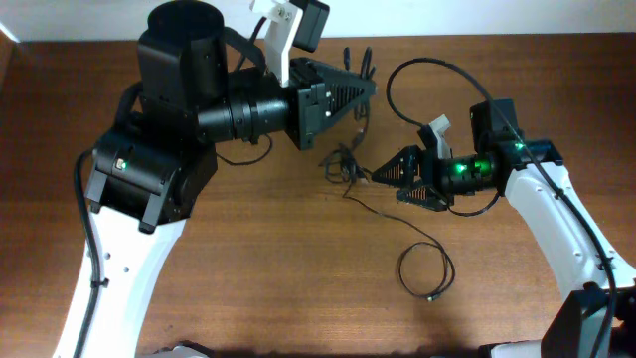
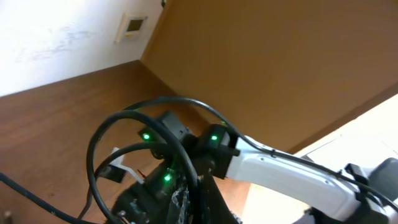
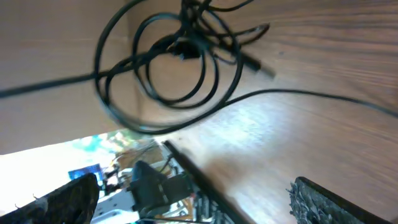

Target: Untangle cables

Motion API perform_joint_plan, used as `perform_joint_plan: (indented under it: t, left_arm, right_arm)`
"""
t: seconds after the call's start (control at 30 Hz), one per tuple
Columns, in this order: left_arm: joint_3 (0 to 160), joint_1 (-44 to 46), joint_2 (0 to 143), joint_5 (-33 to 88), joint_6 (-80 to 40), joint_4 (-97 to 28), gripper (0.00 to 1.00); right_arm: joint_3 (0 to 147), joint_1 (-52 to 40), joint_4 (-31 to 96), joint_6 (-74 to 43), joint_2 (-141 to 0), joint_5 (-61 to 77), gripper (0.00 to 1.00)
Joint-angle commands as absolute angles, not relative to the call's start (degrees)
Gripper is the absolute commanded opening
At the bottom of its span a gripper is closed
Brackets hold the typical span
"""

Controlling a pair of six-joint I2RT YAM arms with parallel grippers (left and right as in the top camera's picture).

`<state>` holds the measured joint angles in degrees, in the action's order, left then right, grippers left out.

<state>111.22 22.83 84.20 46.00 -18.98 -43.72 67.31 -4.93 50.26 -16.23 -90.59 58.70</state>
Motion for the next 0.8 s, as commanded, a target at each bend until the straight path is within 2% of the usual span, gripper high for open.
perform_joint_plan:
  t: [0.0, 0.37, 0.53, 0.77]
  left_arm:
    - [112.22, 23.07, 83.66, 44.58, -18.11, -42.22, 0.00]
    - [112.22, 27.03, 83.66, 44.40, -20.34, -40.32, 0.00]
    - [112.22, 27.22, 83.66, 43.62, -20.36, -39.27, 0.00]
    - [112.22, 27.22, 83.66, 40.69, -22.94, -39.07, 0.00]
  right_arm:
    - [67.72, -5.21, 50.09, -15.03, -89.73, 62.63, 0.98]
    - [67.72, -7.03, 44.86, -18.90, -89.73, 62.02, 0.98]
    - [67.72, -10.22, 46.22, -18.92, -89.73, 51.05, 0.98]
    - [67.72, -12.47, 43.86, -18.90, -89.73, 48.66, 0.99]
